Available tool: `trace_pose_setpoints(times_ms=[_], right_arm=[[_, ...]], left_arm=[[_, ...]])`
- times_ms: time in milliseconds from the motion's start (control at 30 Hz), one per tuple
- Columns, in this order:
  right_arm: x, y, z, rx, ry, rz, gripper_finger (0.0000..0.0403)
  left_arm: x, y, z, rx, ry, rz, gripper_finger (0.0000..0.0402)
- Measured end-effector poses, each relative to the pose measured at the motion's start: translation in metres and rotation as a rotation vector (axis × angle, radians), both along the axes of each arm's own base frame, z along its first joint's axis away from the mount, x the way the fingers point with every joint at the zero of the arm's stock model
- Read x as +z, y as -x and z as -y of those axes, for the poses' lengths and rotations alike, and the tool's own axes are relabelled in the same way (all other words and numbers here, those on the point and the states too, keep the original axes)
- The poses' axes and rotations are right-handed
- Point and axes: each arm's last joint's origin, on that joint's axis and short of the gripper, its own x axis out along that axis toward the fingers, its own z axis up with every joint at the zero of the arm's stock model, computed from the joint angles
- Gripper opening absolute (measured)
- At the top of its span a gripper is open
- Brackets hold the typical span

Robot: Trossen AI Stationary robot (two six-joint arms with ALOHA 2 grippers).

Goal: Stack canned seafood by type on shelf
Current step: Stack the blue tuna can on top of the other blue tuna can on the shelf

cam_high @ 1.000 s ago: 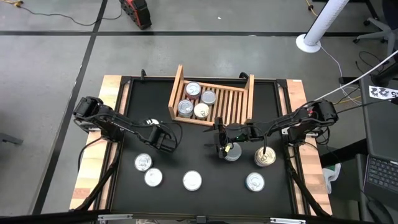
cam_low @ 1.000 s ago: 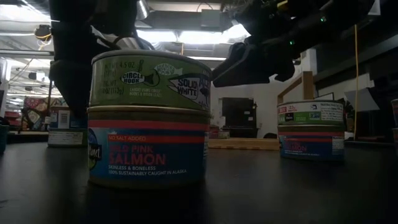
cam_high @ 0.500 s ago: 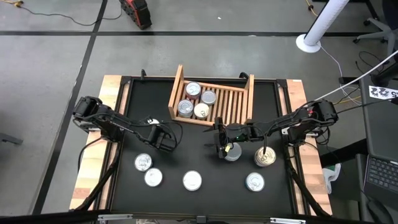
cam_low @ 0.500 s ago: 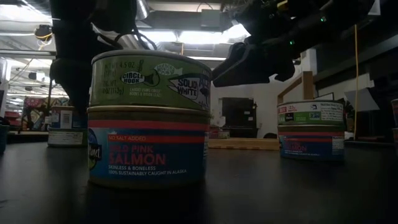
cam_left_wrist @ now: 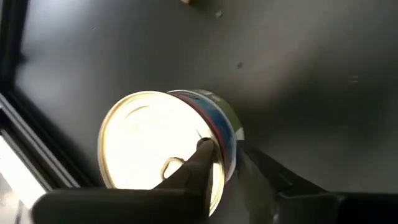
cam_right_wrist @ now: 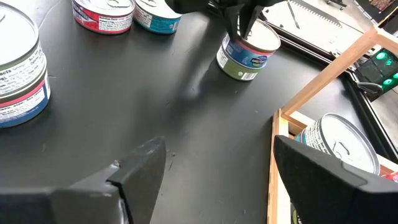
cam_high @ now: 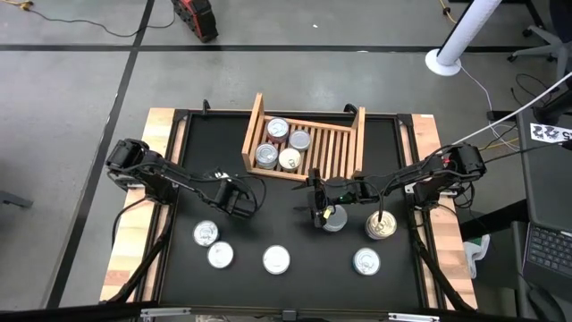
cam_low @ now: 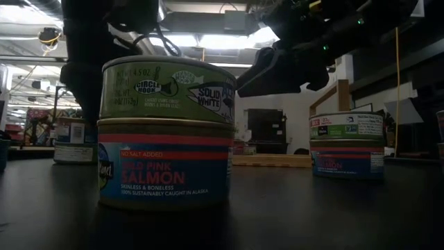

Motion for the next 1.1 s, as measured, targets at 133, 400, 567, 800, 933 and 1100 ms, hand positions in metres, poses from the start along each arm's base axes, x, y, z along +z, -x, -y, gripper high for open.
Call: trace_pose_setpoints(times_ms=[133, 400, 567, 800, 933, 1100], right_arm=[[0.0, 0.0, 0.0, 0.0, 0.0, 0.0, 0.0296], [0.0, 0.0, 0.0, 0.0, 0.0, 0.0, 0.0296], [0.0, 0.0, 0.0, 0.0, 0.0, 0.0, 0.0296], [0.0, 0.0, 0.0, 0.0, 0.0, 0.0, 0.0296], [0.0, 0.0, 0.0, 0.0, 0.0, 0.0, 0.0296], [0.0, 0.0, 0.0, 0.0, 0.0, 0.0, 0.0296]], left_arm=[[0.007, -0.005, 0.002, 0.0, 0.018, 0.024, 0.0118], [0.015, -0.009, 0.004, -0.007, 0.08, 0.025, 0.0179], [0.015, -0.008, 0.004, 0.016, 0.08, 0.02, 0.0184], [0.014, -0.007, 0.003, 0.019, 0.064, 0.02, 0.0184], [0.007, -0.002, 0.002, 0.052, 0.053, 0.012, 0.0184], [-0.002, 0.006, -0.001, 0.077, 0.024, -0.014, 0.0184]])
